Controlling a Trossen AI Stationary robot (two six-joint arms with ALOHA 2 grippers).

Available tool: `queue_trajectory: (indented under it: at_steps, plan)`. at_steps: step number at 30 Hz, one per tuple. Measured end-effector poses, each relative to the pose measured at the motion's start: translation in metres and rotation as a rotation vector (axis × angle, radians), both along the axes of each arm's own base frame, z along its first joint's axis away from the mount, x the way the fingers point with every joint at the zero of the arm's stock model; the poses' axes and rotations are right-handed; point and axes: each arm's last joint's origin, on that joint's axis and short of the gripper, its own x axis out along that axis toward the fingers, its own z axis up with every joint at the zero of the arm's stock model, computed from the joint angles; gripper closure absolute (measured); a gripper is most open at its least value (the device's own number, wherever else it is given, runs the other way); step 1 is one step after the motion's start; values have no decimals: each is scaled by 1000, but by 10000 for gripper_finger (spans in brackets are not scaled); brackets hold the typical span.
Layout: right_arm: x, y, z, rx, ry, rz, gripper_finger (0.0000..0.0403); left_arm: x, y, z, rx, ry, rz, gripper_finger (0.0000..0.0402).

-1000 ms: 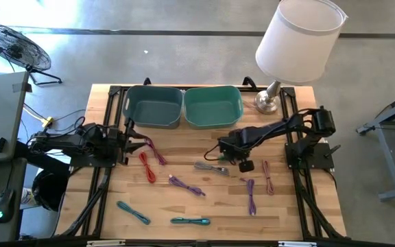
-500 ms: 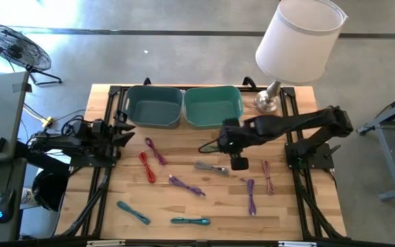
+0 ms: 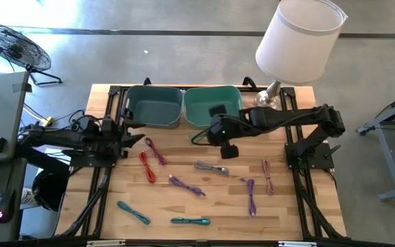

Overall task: Pick & Place USB Port
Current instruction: Put the green charger cable into the blue bin

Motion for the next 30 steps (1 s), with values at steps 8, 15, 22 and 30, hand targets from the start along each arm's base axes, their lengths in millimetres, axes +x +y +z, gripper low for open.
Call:
queue_trajectory:
  at_steps: [8,15,22,30]
  plan:
    - [20,-37,37,68,-356,66,395,40,-2,34,197,139,70,211]
    - [21,-25,57,127,-452,205,395,73,-3,55,264,181,87,211]
    - [22,-10,57,129,-451,247,395,94,-3,69,284,213,136,211]
    - [24,-10,54,134,-443,238,395,110,-5,78,272,210,76,211]
